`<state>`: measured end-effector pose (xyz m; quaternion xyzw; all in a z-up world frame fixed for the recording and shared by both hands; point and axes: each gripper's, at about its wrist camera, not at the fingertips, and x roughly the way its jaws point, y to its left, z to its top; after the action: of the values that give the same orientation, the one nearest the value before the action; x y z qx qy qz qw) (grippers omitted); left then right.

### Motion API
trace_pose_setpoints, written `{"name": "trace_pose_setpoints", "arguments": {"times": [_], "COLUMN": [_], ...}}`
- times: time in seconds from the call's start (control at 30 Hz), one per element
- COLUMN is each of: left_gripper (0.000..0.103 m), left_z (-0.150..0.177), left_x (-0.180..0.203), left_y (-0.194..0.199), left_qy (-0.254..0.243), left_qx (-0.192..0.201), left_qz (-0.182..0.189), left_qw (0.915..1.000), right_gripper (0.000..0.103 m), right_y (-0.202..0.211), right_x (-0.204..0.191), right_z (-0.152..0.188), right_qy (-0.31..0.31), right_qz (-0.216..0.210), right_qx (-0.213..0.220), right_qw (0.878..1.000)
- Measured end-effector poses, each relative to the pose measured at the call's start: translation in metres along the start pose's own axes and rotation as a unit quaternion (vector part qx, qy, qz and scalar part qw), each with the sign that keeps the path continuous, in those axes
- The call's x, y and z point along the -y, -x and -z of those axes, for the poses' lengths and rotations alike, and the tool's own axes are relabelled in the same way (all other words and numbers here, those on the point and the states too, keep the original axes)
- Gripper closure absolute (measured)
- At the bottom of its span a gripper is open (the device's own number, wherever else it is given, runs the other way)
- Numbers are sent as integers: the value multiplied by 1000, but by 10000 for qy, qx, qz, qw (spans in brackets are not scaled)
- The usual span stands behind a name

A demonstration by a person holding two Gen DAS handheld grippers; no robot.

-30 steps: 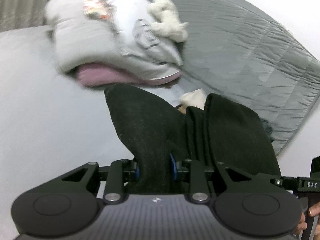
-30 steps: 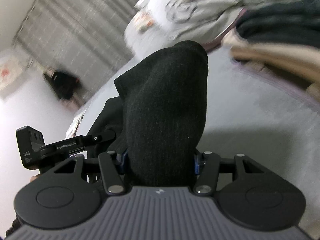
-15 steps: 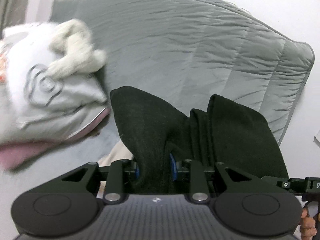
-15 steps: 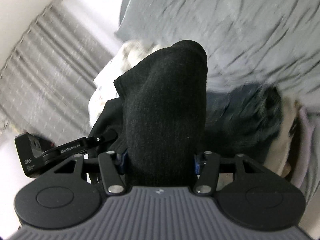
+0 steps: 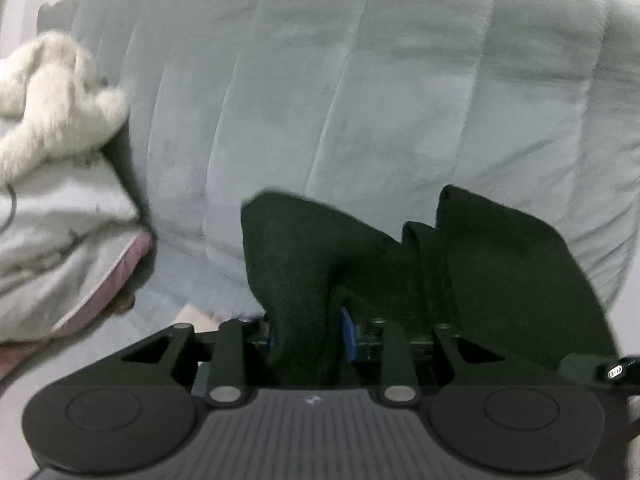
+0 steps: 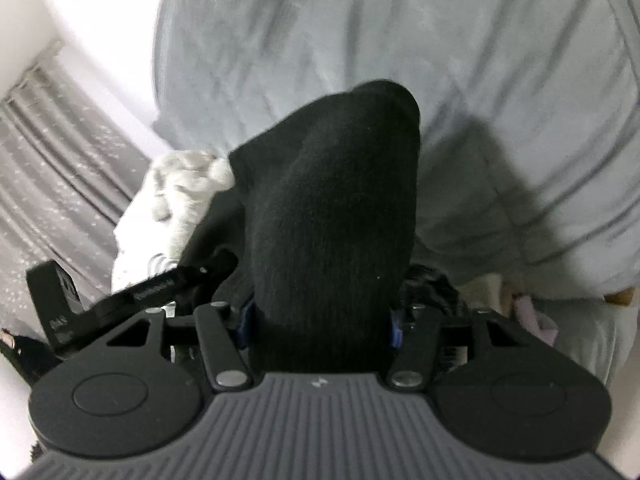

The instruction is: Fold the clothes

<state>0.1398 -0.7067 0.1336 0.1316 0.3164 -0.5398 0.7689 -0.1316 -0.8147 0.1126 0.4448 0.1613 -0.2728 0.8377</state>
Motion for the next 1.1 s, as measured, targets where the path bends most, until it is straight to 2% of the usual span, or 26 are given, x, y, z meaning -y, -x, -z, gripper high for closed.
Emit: {"name": "trace_pose_setpoints", "arguments": {"times": [0.07,0.13,0.2,0.3,0.4,0.53,0.67,0.77,0.9,0.93,0.97,1.03,1.1], "left_gripper": [66,61,58,55,41,37,36,36,38,40,42,63,71], "left_z": [11,17,17,8,7,14,29,35,43,45,46,46,41], "left_x": [1,0,-1,-1,-9,-33,-66,-78,-86,-88,-88,-84,-73], "left_y": [-13,-16,-11,9,43,83,97,93,87,85,83,86,94], "left_qy": [-109,-146,-127,-115,32,508,1312,1765,2409,2578,2674,2619,2441], "left_qx": [-48,1,-5,35,218,-85,-642,-839,-918,-946,-937,-811,-512], "left_qz": [-200,-372,-425,-471,-434,-256,-91,160,71,7,-70,-192,-382], "left_qw": [9997,9992,9990,9988,9988,9983,9892,9806,9662,9616,9590,9615,9677], "right_gripper": [39,32,19,16,16,15,15,15,17,20,29,29,34], "right_y": [-18,-39,-46,-46,-37,0,22,29,29,24,18,14,13], "right_x": [14,24,25,23,15,-6,-4,-2,1,3,5,4,-1], "right_z": [3,9,14,11,5,8,14,20,30,34,38,43,46], "right_qy": [-60,51,161,186,276,535,451,248,-65,-195,-325,-413,-414], "right_qz": [142,310,439,472,448,438,365,245,25,-43,-111,-105,-96], "right_qx": [-58,-19,59,77,-8,-78,-258,-452,-697,-800,-902,-907,-771], "right_qw": [9999,9995,9989,9987,9986,9976,9980,9984,9975,9966,9953,9950,9961]}}
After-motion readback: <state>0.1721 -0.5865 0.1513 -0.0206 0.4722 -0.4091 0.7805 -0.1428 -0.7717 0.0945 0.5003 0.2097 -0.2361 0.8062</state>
